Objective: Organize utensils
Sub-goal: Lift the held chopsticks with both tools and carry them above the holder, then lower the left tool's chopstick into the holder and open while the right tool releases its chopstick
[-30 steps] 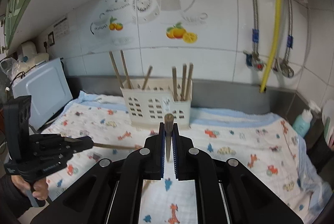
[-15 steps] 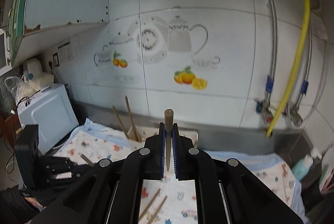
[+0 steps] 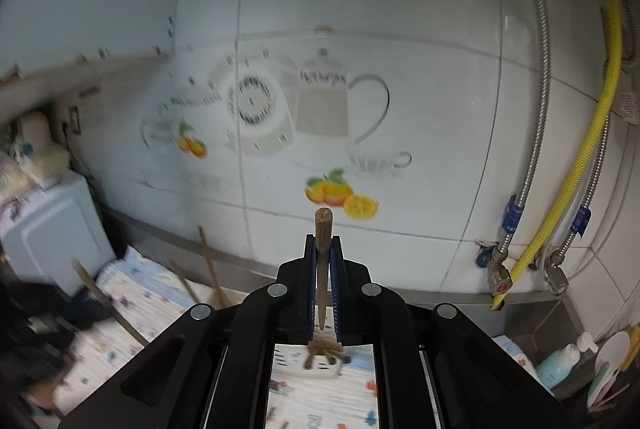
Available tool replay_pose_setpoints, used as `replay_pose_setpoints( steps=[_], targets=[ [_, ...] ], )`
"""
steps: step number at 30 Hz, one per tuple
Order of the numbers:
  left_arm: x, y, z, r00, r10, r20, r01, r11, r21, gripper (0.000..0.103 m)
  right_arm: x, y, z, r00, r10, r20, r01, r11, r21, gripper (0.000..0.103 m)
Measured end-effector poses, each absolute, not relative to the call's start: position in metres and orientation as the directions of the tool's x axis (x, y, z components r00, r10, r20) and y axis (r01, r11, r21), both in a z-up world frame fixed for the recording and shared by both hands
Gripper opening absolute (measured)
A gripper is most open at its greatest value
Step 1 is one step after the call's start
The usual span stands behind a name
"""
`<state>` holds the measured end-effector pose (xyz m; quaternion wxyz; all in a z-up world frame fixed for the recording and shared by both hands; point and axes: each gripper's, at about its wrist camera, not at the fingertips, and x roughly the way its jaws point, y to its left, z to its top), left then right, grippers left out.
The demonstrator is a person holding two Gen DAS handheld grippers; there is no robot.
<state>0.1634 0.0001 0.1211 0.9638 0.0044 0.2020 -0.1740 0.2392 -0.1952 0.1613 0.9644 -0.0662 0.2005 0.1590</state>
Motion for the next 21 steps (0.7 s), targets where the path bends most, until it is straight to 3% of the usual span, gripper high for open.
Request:
replay_pose_setpoints(
  steps=[11,21],
  targets=[
    [0.186,-0.016,0.184,0.93,-0.281,-0.236,0.291,0.957,0.007,0.006,0.275,-0.198,0.113,0.816,0.28,-0.505,-0.334,0.942,-0.017,0.006],
    [0.234,-0.027,0.184,0.948,-0.23,-0.219,0.238,0.971,0.009,0.005,0.281,-0.201,0.105,0.807,0.292,-0.513,-0.347,0.938,-0.012,0.007]
  ],
)
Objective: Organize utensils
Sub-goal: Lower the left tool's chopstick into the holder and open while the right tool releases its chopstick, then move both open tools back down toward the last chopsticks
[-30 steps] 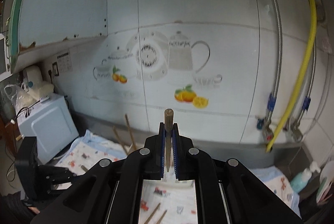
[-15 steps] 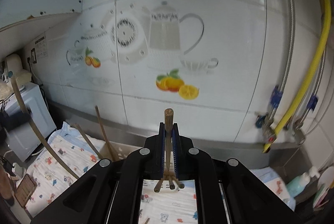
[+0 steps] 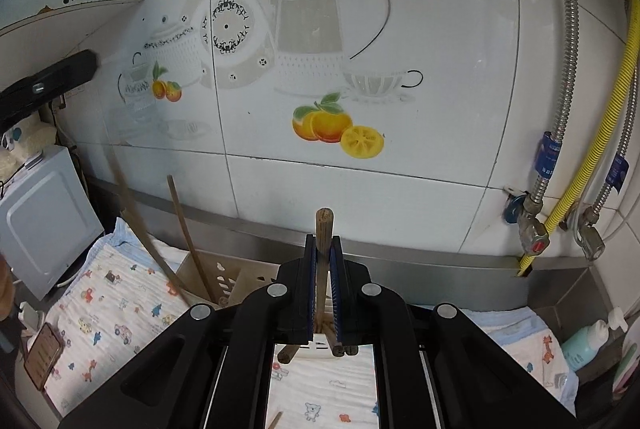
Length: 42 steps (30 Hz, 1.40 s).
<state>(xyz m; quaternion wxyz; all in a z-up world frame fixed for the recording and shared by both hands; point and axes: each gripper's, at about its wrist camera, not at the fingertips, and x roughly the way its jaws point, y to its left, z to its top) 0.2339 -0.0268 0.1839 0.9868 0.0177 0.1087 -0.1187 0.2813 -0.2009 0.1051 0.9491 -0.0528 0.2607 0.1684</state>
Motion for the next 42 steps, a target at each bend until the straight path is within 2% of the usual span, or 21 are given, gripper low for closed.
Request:
replay_pose_setpoints(
  steps=[8,20,26,29,39,41,42],
  targets=[
    [0.256,-0.024,0.17,0.942,-0.223,-0.252,0.227,0.974,-0.015,0.005,0.286,-0.2,0.1,0.804,0.302,-0.512,-0.359,0.933,-0.015,0.007],
    [0.223,-0.025,0.149,0.929,-0.25,-0.272,0.261,0.965,0.007,0.006,0.286,-0.201,0.096,0.806,0.287,-0.517,-0.341,0.94,-0.009,0.007],
    [0.207,-0.023,0.136,0.921,-0.255,-0.296,0.272,0.962,0.017,0.008,0.276,-0.201,0.105,0.819,0.286,-0.496,-0.338,0.941,-0.015,0.008],
    [0.202,-0.022,0.127,0.914,-0.253,-0.318,0.27,0.963,0.01,0.008,0.269,-0.203,0.11,0.826,0.287,-0.485,-0.337,0.941,-0.017,0.015],
    [0.182,-0.012,0.098,0.894,-0.245,-0.375,0.254,0.967,-0.027,0.01,0.229,-0.216,0.123,0.846,0.3,-0.442,-0.339,0.941,-0.01,0.015],
    [0.178,-0.009,0.092,0.889,-0.242,-0.389,0.249,0.968,-0.035,0.015,0.214,-0.218,0.12,0.847,0.307,-0.433,-0.346,0.938,-0.012,0.015],
    [0.176,-0.008,0.091,0.887,-0.242,-0.393,0.247,0.968,-0.037,0.021,0.209,-0.219,0.118,0.846,0.311,-0.432,-0.35,0.937,-0.01,0.015]
  ],
)
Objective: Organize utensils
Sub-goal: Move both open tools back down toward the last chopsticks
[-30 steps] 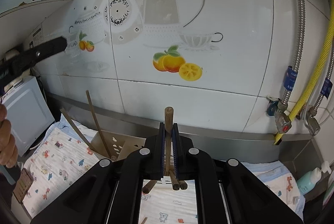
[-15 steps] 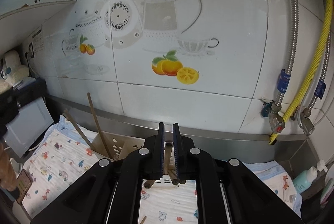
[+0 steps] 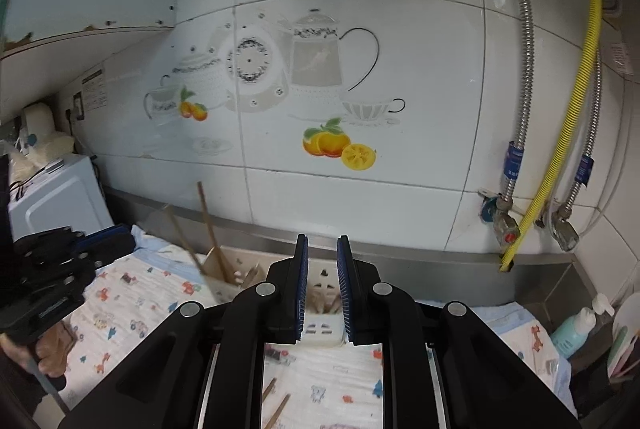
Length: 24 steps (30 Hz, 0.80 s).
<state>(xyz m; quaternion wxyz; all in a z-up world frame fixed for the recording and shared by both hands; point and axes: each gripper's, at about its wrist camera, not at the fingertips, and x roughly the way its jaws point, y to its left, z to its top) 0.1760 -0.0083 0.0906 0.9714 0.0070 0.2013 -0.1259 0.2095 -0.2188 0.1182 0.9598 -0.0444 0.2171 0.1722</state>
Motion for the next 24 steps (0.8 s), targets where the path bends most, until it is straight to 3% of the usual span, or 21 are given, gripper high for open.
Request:
replay_pose_setpoints(
  steps=[3,6,7,18,24],
  targets=[
    [0.168,-0.004,0.081,0.881,-0.237,-0.409,0.239,0.97,-0.047,0.024,0.187,-0.222,0.104,0.837,0.335,-0.433,-0.367,0.93,0.011,0.015],
    [0.161,0.002,0.071,0.877,-0.225,-0.424,0.217,0.974,-0.068,0.043,0.168,-0.223,0.085,0.819,0.356,-0.451,-0.384,0.923,0.031,0.015],
    [0.159,0.004,0.068,0.877,-0.222,-0.425,0.21,0.975,-0.074,0.045,0.161,-0.223,0.076,0.809,0.366,-0.461,-0.391,0.919,0.043,0.015],
    [0.138,0.022,0.026,0.845,-0.211,-0.491,0.164,0.977,-0.137,0.054,0.103,-0.219,-0.036,0.688,0.42,-0.592,-0.425,0.894,0.141,0.015],
    [0.128,0.028,0.007,0.834,-0.195,-0.516,0.139,0.98,-0.144,0.054,0.092,-0.214,-0.081,0.622,0.445,-0.644,-0.43,0.882,0.194,0.015]
  ],
)
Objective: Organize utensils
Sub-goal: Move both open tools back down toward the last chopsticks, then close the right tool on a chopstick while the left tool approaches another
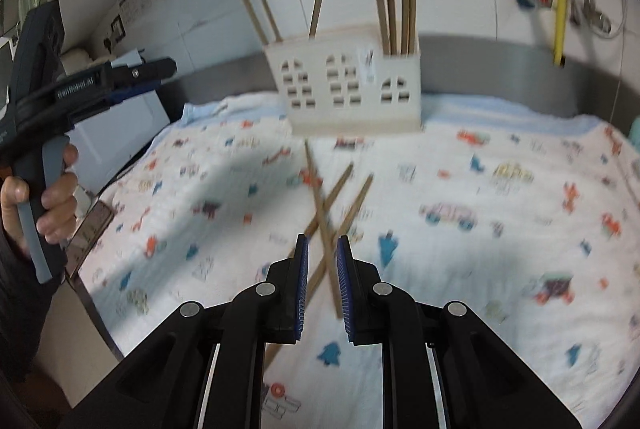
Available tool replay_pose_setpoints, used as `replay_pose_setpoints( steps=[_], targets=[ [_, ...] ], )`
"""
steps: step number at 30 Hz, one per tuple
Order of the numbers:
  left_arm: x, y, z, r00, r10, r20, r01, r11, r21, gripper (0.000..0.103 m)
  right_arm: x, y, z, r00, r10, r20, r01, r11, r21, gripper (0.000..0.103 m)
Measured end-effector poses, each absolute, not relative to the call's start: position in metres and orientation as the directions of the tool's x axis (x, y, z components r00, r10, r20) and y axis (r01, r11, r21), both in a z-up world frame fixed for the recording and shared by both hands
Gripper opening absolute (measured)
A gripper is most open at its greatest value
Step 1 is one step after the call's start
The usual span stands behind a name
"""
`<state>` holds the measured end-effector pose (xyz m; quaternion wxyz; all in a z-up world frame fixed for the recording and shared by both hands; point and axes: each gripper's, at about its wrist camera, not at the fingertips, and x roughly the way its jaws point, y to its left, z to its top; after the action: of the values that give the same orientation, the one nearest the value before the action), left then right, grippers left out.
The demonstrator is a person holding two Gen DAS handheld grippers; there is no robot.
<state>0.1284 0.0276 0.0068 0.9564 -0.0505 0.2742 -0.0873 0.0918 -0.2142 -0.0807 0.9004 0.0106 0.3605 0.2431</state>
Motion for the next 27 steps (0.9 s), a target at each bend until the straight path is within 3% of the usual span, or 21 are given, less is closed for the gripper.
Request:
replay_pose_setpoints(
  steps=[5,8,27],
  targets=[
    [0.122,0.033,-0.008,0.819,-0.187,-0.543,0.122,0.981,-0.153,0.054,0.093,-0.209,-0.09,0.602,0.445,-0.663,-0.433,0.879,0.197,0.015],
    [0.119,0.038,-0.016,0.811,-0.186,-0.555,0.108,0.98,-0.17,0.065,0.095,-0.203,-0.097,0.595,0.426,-0.682,-0.437,0.883,0.171,0.015],
    [0.108,0.038,-0.051,0.764,-0.186,-0.618,0.093,0.979,-0.18,0.068,0.113,-0.199,-0.123,0.557,0.373,-0.742,-0.434,0.893,0.122,0.015]
  ],
)
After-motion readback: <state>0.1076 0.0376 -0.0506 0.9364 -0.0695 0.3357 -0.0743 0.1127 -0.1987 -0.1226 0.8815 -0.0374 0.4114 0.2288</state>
